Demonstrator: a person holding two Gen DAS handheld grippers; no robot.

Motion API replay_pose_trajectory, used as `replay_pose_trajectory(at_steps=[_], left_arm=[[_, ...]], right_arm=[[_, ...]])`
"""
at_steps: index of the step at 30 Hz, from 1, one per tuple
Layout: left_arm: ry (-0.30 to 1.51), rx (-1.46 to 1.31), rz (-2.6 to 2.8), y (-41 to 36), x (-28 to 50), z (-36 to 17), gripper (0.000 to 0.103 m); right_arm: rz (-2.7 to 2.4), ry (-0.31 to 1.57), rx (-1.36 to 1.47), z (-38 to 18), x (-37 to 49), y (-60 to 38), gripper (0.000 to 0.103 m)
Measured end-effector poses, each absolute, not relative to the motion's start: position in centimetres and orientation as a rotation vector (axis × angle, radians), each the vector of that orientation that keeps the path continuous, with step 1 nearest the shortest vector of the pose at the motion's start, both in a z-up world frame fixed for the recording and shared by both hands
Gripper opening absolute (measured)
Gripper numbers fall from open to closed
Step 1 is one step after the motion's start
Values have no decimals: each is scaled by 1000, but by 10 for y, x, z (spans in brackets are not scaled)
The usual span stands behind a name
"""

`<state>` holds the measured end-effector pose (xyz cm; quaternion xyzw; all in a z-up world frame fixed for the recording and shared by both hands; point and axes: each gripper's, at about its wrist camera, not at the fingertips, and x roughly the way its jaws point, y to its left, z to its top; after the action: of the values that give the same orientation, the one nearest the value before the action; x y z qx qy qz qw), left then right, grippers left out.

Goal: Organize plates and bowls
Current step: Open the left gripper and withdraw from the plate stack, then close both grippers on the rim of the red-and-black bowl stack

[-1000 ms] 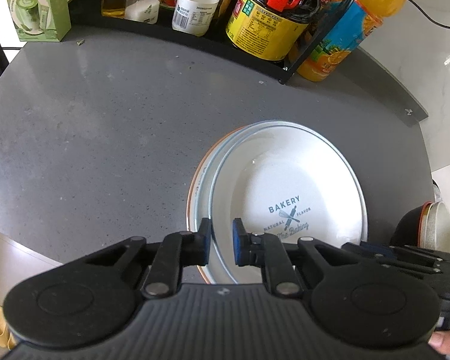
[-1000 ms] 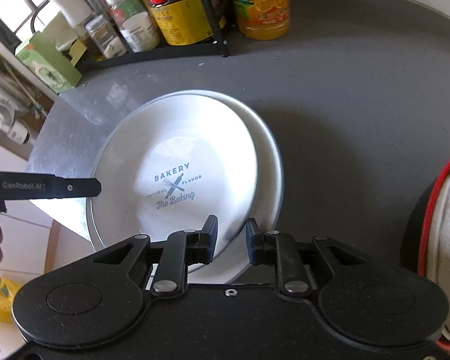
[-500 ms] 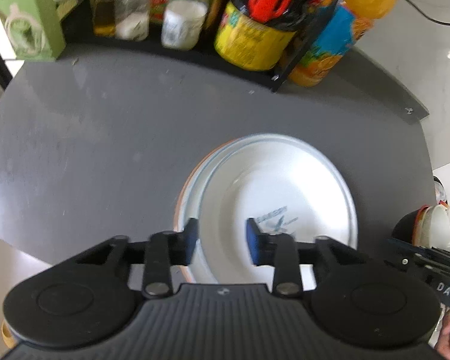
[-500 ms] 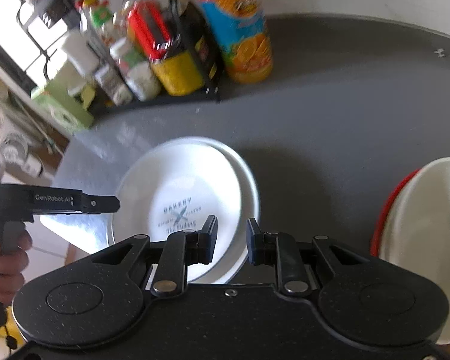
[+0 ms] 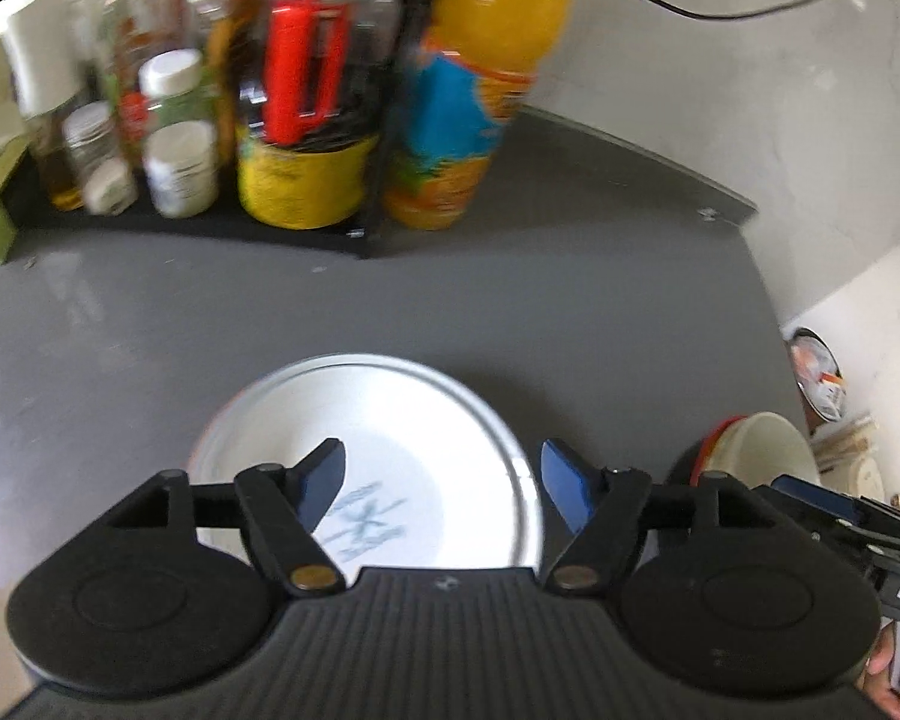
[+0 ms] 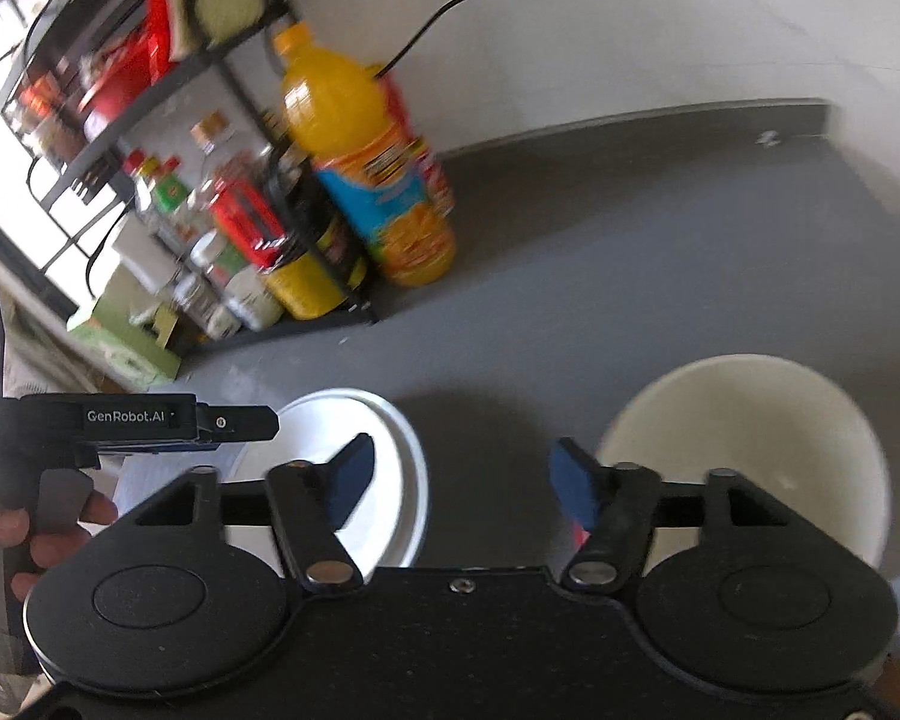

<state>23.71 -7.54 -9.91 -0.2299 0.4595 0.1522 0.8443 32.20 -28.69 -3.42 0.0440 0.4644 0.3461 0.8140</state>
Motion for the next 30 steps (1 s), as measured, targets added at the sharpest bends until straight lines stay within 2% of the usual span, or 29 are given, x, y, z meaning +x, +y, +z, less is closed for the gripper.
replay_pose_trajectory(at_steps=[6, 25, 30], left_arm=[[981, -454, 249, -110, 264, -96, 72], [1059, -437, 142, -206, 323, -132, 72], [1087, -466, 191, -215, 331, -151, 69]], right_arm=[[667, 955, 142, -31, 331, -328, 77], [519, 1025, 169, -77, 361, -422, 77], [524, 1076, 180, -98, 370, -435, 77]])
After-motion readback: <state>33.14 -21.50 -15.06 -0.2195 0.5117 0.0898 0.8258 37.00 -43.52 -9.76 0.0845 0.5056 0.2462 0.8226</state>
